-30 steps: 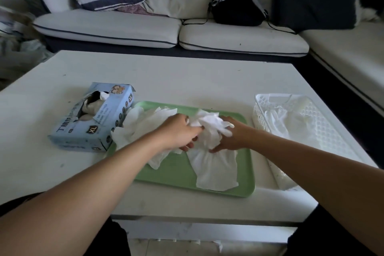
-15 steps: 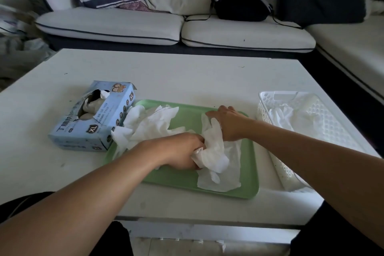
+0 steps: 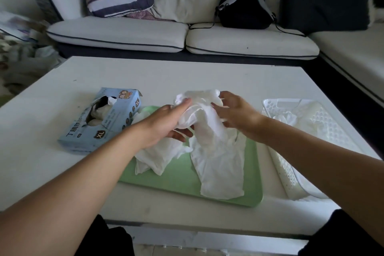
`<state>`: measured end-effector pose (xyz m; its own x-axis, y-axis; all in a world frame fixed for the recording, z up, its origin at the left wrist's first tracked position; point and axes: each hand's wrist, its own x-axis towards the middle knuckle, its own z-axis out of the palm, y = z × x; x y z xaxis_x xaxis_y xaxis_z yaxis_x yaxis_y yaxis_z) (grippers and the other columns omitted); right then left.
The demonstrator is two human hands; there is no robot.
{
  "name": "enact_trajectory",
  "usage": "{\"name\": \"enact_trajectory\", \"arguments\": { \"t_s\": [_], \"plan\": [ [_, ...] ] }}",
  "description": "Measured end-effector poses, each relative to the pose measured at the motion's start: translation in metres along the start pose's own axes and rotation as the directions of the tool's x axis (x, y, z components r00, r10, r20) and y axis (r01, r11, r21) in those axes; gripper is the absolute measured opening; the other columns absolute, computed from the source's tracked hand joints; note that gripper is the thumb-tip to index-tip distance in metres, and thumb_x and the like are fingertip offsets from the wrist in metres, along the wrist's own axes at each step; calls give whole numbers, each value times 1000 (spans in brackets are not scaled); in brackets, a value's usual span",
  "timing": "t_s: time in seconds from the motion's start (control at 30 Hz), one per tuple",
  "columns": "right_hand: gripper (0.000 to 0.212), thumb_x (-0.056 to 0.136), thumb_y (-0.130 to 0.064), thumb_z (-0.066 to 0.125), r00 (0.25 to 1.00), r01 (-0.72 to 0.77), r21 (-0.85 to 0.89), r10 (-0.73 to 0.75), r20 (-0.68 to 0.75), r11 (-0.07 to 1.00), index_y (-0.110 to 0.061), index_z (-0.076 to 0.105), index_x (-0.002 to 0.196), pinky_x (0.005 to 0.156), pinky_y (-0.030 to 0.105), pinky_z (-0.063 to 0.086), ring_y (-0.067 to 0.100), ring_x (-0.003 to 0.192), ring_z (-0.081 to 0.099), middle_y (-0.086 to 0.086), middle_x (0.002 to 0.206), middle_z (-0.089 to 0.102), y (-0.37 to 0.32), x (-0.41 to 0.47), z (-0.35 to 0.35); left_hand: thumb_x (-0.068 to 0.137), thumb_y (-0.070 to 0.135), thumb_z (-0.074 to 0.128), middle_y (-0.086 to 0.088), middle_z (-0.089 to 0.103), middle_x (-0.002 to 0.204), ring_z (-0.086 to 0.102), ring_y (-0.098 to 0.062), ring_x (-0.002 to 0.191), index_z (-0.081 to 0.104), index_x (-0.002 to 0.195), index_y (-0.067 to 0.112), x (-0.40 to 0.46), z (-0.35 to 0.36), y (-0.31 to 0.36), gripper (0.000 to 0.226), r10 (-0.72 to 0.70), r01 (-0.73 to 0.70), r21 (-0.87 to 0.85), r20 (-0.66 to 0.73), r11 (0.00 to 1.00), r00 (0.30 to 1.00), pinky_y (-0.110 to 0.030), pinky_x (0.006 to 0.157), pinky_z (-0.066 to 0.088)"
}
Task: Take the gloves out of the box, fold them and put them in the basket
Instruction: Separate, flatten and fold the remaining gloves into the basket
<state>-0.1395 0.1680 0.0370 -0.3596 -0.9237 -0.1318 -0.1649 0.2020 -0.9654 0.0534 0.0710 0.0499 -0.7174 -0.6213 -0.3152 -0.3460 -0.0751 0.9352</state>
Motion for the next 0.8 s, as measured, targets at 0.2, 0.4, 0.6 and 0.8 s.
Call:
{"name": "enact_trajectory", "arguments": {
  "t_s": [0.2, 0.4, 0.6, 0.8],
  "plan": [
    [37, 77, -53, 79, 857, 385, -483, -499, -129, 786, -23, 69, 96, 71, 19, 53, 5, 86, 64, -9, 93, 67, -26, -28, 30, 107, 31, 48, -17, 77, 90, 76, -29, 78, 68, 110, 1, -9, 1, 10, 36, -30, 15, -138, -105, 990, 994, -35, 70, 63],
    [11, 79, -25, 83, 919, 311, -371, -377, -118, 875, -19, 80, 88, 61, 28, 51, 7, 63, 64, -7, 71, 73, -24, -24, 29, 107, 32, 47, -14, 73, 121, 71, -29, 112, 66, 129, 8, -20, 12, 14, 38, 91, -38, -256, 197, 966, 976, -34, 95, 58],
    [17, 93, -15, 69, 969, 246, -92, -244, 30, 965, 0, 78, 93, 73, 32, 62, 27, 73, 72, 19, 82, 75, -27, -20, 7, 107, 29, 44, -21, 75, 106, 74, -29, 102, 64, 118, -6, -25, 0, 20, 42, 114, -93, -127, 173, 988, 978, -31, 84, 62],
    [25, 99, -22, 62, 993, 116, 99, -112, -44, 988, 0, 74, 91, 73, 35, 63, 23, 71, 73, 14, 78, 74, -29, -18, -4, 107, 32, 44, -22, 76, 102, 76, -31, 95, 61, 108, -5, -20, -13, 25, 40, 152, -147, -130, 29, 980, 988, -32, 76, 64]
  ]
}}
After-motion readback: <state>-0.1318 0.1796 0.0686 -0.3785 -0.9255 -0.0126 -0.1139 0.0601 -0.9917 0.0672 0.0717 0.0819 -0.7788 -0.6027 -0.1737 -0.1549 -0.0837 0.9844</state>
